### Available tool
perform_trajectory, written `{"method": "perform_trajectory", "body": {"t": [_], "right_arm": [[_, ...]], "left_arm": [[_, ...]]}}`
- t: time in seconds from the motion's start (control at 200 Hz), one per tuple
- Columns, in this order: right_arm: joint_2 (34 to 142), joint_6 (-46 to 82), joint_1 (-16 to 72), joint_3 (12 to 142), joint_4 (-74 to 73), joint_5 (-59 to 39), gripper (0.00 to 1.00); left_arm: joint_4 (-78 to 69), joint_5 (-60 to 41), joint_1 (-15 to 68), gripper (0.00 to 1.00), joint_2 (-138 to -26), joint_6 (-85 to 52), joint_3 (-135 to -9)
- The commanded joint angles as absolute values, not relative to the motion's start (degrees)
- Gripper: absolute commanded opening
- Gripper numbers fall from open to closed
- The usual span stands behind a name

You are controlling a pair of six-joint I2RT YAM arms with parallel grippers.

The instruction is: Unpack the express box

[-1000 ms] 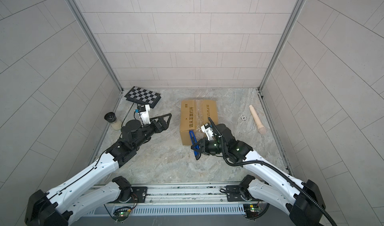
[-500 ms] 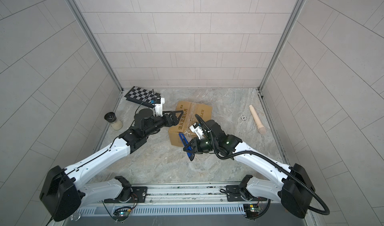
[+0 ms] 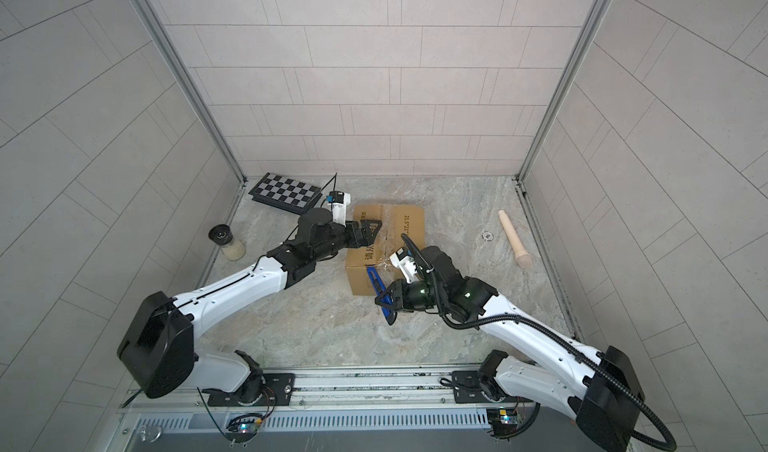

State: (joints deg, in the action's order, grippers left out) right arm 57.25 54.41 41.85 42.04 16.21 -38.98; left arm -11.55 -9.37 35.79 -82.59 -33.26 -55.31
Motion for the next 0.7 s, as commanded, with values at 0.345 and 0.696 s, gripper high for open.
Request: {"method": "perform_trajectory", "body": {"t": [0.345, 0.696], "right_arm": [[42.7, 53.9, 36.2, 41.0, 25.5, -32.8, 0.00], [30.4, 51.4, 26.1, 42.6, 41.8, -31.7, 0.00]], "left_arm": [[-0.8, 1.4, 34.8, 1.00, -89.4, -34.1, -53.7], [1.3, 3.3, 33.1, 1.00, -89.8, -34.1, -54.1]]}}
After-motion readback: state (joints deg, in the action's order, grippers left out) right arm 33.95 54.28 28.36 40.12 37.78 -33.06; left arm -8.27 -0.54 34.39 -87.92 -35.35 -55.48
